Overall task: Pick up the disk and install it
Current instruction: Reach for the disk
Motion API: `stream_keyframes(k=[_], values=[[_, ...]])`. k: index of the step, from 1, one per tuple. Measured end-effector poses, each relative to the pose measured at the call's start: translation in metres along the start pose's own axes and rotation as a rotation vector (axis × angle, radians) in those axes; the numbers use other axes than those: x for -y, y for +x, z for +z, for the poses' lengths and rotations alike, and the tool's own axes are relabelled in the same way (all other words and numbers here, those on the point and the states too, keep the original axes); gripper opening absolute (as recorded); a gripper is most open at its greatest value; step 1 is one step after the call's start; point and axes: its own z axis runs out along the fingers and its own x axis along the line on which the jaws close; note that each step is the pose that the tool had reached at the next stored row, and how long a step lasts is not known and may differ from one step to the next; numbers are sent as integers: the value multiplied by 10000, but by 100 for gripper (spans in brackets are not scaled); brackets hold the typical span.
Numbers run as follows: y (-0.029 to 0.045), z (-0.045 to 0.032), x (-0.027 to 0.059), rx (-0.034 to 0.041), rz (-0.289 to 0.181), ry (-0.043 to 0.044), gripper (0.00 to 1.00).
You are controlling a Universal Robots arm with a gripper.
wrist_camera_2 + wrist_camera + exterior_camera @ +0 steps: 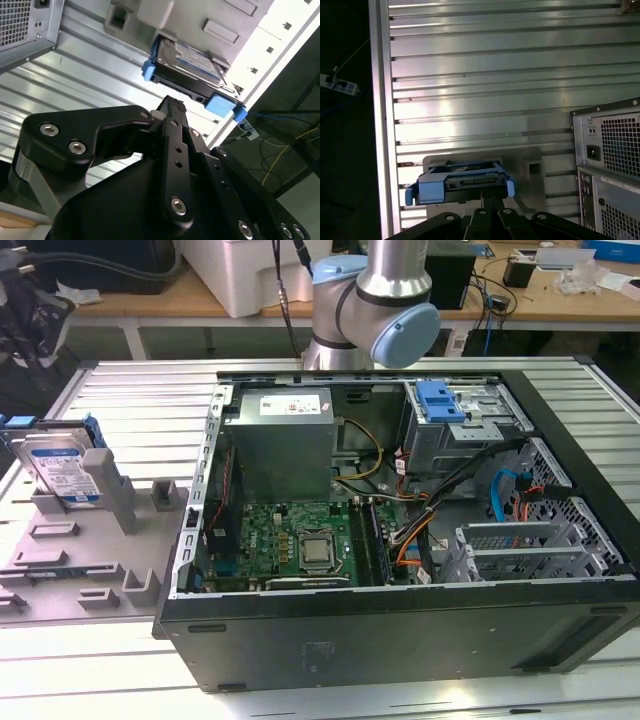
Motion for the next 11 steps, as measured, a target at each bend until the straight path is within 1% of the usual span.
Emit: stream_keyframes(k=[1,2,3,4,5,7,11], values=[[38,0,-1,1,0,0,11],[94,-1,0,1,-1,0,11],[175,-4,3,0,0,0,11],[233,-4,5,1,1,-1,11],[275,-6,7,0,0,0,11],[322,-6,9,1,0,-1,11],[323,-6,9,0,0,0,11]])
